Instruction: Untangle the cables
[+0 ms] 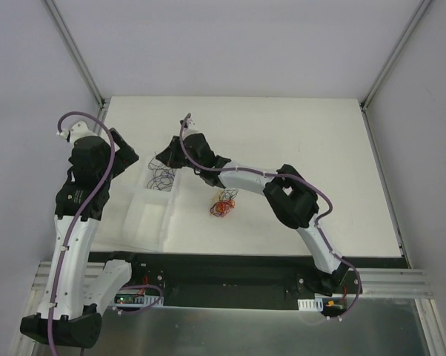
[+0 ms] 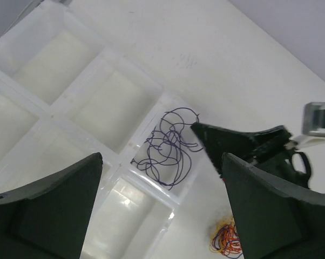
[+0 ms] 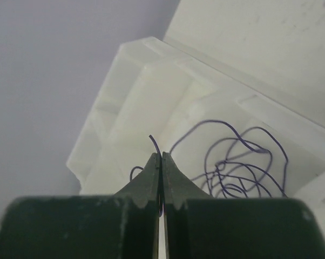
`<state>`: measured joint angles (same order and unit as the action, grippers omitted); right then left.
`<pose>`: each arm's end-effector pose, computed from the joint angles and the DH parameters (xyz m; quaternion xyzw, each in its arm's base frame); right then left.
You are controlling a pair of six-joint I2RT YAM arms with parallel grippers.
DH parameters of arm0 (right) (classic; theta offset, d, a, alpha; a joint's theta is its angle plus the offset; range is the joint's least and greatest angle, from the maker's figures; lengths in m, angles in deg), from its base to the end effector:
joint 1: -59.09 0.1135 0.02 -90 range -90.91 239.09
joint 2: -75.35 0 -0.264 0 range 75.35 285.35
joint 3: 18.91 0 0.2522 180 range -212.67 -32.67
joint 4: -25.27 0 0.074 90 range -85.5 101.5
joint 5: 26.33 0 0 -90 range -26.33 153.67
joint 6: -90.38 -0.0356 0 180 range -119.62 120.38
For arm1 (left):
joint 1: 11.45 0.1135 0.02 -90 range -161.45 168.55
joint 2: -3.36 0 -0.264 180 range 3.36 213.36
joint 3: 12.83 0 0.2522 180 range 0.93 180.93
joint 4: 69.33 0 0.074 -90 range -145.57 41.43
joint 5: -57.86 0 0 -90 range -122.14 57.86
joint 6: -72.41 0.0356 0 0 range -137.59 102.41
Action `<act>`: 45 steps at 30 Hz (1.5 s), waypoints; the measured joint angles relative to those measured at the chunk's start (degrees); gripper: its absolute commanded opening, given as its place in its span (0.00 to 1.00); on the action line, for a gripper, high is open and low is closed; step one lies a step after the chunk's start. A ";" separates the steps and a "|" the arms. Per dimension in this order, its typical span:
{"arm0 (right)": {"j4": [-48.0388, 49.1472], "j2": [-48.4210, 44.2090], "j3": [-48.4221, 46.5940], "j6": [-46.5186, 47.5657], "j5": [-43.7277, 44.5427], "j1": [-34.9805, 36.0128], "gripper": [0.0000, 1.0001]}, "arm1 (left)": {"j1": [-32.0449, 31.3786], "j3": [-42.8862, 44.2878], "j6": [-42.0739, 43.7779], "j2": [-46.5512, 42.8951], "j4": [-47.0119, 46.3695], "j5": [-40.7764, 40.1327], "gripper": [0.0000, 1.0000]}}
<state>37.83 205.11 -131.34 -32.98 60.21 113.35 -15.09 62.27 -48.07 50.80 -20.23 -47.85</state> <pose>0.3129 0.4385 0.2322 -0.1535 0.7197 0.4845 0.4730 0.1659 -0.0009 0.3855 -0.2648 0.7783 -0.0557 0.5665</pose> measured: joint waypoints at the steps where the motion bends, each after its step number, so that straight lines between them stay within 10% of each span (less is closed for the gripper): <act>1: -0.42 0.00 0.70 1.01 0.02 0.02 0.01 | 0.00 0.85 0.28 0.24 -0.59 0.90 0.91; 10: -16.20 -0.02 0.48 13.97 2.21 2.43 0.01 | 0.00 -0.90 4.57 4.31 -7.87 13.33 0.85; 19: -24.48 -2.67 -1.09 20.15 4.81 5.16 0.53 | 0.00 -3.87 7.26 4.28 -8.39 14.86 0.85; 29: -29.00 -22.56 11.72 20.72 3.63 1.70 0.73 | 0.00 -4.92 7.37 5.40 -10.01 15.98 0.83; 37: -24.94 -48.92 45.24 20.02 0.52 -5.46 0.70 | -3.02 -7.78 8.92 15.69 -16.92 36.61 0.79; 45: -18.69 -50.82 60.63 14.73 -3.19 -9.11 0.55 | -14.73 -4.48 10.34 33.66 -16.11 48.85 0.60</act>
<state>19.14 154.29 -70.71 -18.25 57.02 104.24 -29.82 57.79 -37.73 84.46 -36.34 1.00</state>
